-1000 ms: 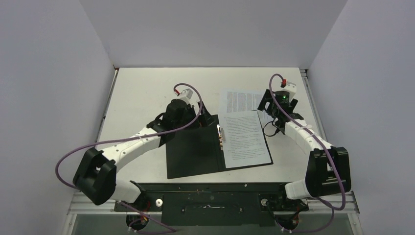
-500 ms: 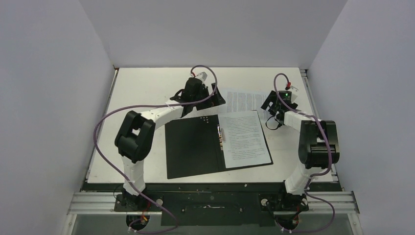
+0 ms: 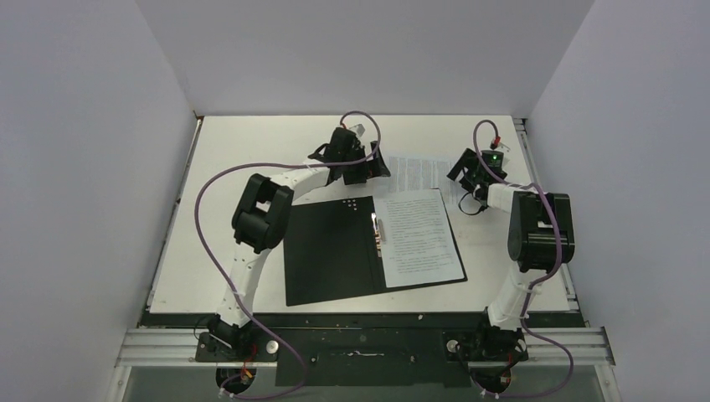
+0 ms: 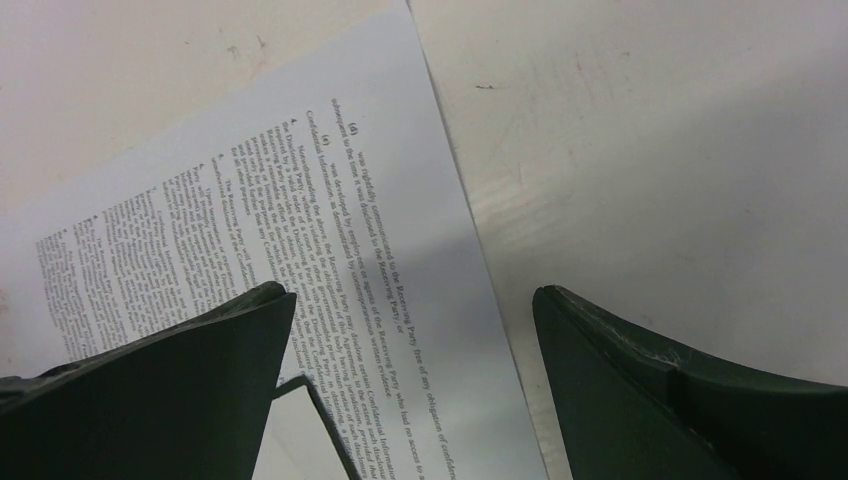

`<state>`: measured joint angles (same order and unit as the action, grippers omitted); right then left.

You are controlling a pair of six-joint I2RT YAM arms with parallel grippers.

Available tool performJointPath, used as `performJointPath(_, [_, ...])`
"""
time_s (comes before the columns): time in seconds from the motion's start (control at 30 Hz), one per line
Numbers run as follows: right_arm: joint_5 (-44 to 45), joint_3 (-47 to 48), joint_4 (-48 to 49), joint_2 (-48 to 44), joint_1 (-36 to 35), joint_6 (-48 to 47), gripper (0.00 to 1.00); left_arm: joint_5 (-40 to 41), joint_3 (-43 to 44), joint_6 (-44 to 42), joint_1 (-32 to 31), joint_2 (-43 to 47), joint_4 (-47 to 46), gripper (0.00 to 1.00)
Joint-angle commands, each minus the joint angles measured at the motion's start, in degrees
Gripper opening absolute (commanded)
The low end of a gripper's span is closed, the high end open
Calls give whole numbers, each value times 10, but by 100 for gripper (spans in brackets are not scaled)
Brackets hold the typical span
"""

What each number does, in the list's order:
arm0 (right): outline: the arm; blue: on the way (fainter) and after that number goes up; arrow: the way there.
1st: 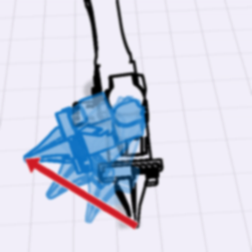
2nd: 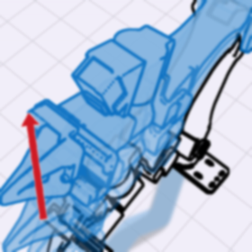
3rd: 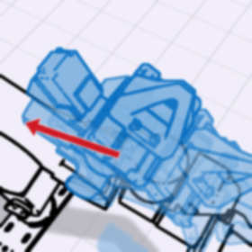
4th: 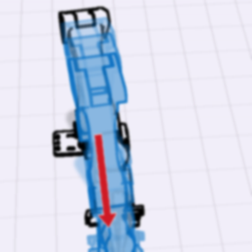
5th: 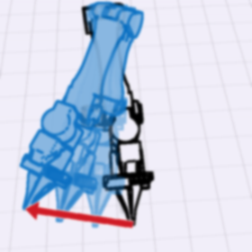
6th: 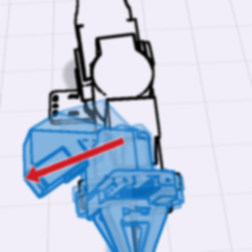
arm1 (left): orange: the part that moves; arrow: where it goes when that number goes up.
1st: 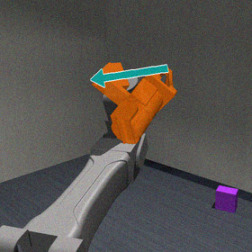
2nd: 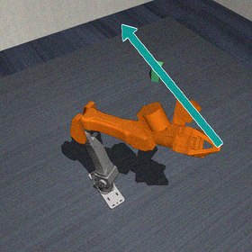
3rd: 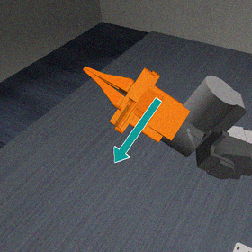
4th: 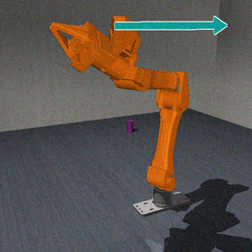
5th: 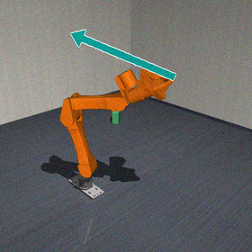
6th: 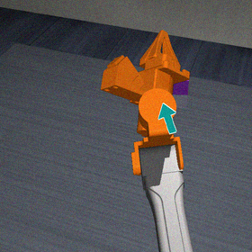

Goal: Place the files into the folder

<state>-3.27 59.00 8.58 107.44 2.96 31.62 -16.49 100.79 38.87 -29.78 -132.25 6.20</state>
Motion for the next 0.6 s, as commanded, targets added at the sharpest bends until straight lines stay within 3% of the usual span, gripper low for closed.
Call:
performJointPath(0.0, [-50, 17, 37, 30, -2, 25, 94, -17, 60, -16, 2, -36, 31, 97])
performJointPath(0.3, [-105, 9, 87, 71, -4, 58, 99, -43, 163, -23, 2, -110, 87, 97])
performJointPath(0.57, [-143, 19, 112, 102, -6, 74, 84, -62, 209, -17, 0, -153, 104, 97])
